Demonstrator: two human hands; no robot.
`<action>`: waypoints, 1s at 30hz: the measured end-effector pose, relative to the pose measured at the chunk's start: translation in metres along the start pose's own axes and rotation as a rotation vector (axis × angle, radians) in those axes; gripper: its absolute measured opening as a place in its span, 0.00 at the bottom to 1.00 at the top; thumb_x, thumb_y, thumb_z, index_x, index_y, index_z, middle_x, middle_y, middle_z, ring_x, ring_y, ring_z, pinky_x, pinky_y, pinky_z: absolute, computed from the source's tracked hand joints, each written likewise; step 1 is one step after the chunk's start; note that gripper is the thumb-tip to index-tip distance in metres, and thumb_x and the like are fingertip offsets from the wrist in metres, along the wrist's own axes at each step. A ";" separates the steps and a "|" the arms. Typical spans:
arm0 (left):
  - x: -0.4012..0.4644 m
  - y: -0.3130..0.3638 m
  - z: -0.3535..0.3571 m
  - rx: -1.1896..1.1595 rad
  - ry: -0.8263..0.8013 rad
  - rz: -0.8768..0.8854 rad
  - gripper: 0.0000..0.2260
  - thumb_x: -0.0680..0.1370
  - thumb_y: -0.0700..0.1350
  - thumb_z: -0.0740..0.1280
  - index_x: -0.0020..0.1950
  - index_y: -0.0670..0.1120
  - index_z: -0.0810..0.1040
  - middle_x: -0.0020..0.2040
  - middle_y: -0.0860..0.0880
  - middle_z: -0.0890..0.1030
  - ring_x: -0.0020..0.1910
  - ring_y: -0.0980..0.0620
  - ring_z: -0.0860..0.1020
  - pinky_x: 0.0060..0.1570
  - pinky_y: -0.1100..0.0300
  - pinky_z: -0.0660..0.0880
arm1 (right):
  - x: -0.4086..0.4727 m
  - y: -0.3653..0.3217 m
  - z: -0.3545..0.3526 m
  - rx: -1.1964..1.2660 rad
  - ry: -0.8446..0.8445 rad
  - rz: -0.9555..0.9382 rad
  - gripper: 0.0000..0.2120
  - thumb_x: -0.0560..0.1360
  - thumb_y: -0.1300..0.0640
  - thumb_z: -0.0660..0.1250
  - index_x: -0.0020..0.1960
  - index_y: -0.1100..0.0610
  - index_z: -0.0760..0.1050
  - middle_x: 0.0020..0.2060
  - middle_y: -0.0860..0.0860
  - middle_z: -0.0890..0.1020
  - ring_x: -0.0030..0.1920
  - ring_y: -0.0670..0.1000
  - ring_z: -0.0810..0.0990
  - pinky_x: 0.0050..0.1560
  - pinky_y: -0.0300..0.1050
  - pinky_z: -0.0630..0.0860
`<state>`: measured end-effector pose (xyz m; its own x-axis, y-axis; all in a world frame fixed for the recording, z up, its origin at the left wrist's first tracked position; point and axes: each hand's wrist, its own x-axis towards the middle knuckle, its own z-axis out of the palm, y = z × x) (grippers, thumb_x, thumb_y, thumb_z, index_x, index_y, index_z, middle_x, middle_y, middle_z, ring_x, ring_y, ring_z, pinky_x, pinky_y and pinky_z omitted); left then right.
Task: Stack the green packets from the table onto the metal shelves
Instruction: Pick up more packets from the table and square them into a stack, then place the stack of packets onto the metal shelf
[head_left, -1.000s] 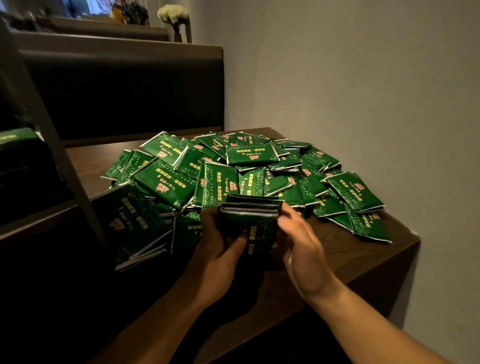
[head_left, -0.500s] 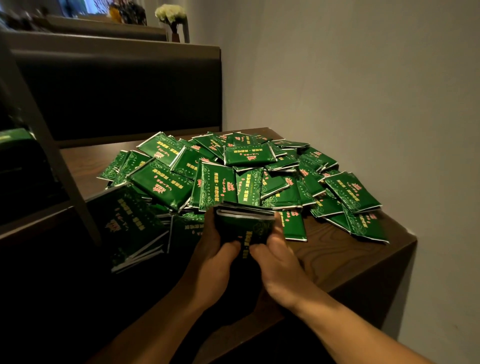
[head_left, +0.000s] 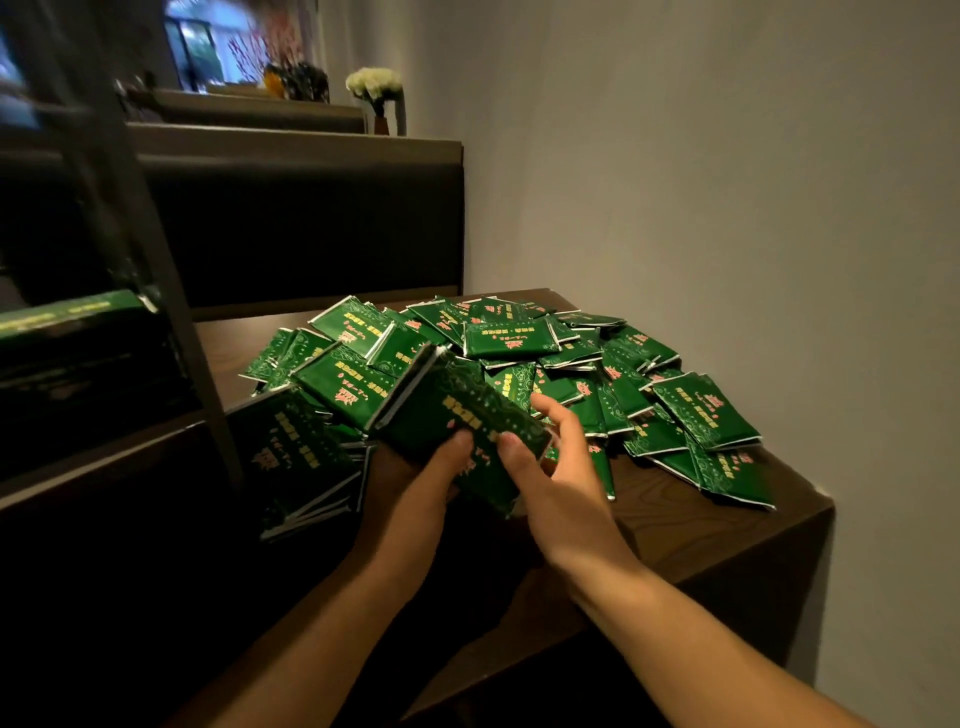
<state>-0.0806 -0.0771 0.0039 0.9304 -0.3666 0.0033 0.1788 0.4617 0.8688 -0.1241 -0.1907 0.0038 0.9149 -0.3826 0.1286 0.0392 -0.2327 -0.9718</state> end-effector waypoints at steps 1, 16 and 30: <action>-0.002 0.004 0.003 -0.016 0.014 -0.019 0.08 0.79 0.37 0.61 0.49 0.45 0.79 0.38 0.51 0.85 0.37 0.56 0.83 0.34 0.65 0.78 | 0.001 -0.003 0.004 0.043 -0.010 0.016 0.28 0.73 0.33 0.65 0.69 0.34 0.60 0.66 0.42 0.69 0.66 0.44 0.68 0.64 0.48 0.69; -0.090 0.115 -0.034 -0.089 0.546 0.194 0.10 0.77 0.46 0.66 0.50 0.41 0.82 0.44 0.45 0.86 0.44 0.49 0.84 0.49 0.55 0.75 | -0.029 -0.110 0.095 0.282 -0.448 -0.156 0.06 0.80 0.59 0.63 0.54 0.49 0.72 0.44 0.50 0.83 0.44 0.49 0.85 0.44 0.45 0.82; -0.128 0.192 -0.146 -0.166 1.025 0.416 0.05 0.82 0.47 0.59 0.53 0.49 0.73 0.43 0.50 0.74 0.33 0.53 0.70 0.32 0.58 0.69 | -0.004 -0.200 0.276 0.101 -0.767 -0.071 0.05 0.81 0.57 0.61 0.56 0.53 0.73 0.54 0.54 0.78 0.51 0.52 0.78 0.49 0.46 0.79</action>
<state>-0.1188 0.1764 0.0980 0.7382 0.6450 -0.1976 -0.2383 0.5234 0.8181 -0.0248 0.1038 0.1434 0.9296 0.3646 0.0545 0.1112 -0.1365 -0.9844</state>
